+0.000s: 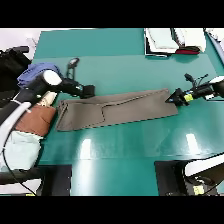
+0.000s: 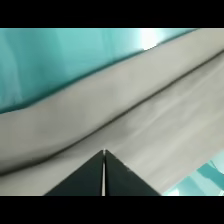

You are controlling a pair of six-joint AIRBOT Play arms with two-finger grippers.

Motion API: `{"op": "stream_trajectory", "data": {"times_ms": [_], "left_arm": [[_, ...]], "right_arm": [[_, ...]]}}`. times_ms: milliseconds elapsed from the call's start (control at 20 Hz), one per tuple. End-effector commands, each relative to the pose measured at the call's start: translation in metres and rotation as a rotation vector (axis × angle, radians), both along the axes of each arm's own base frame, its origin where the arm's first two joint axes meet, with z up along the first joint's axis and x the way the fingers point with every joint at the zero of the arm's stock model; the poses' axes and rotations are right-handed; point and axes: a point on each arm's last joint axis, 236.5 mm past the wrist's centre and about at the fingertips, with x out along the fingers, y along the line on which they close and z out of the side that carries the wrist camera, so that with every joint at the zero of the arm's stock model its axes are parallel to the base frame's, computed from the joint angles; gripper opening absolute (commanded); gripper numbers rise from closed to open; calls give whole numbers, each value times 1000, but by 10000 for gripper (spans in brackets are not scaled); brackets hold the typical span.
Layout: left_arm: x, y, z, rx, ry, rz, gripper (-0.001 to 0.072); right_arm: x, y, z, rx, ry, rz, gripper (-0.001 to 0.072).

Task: Fold the shirts.

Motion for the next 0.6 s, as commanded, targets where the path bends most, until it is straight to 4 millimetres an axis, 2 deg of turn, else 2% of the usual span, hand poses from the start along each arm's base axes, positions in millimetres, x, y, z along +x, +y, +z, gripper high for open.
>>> {"op": "stream_trajectory", "data": {"times_ms": [0, 100, 200, 350, 450, 550], "left_arm": [[-8, -55, -24, -27, -3, -25, 24], [-10, -72, -36, -20, 14, -55, 24], [-2, -83, -41, -26, 19, -61, 24], [7, -94, -48, -42, 39, -60, 24], [8, -101, -54, -51, 55, -63, 23], [5, -109, -62, -49, 72, -76, 23]], "right_arm": [[13, 22, 8, -21, -85, 58, 14], [25, 20, 54, -49, -195, 73, 14], [35, 32, 114, -23, -301, 71, 14], [40, 69, 200, 18, -455, 96, 14], [39, 96, 239, 13, -538, 137, 14], [33, 125, 269, 18, -595, 186, 14]]}}
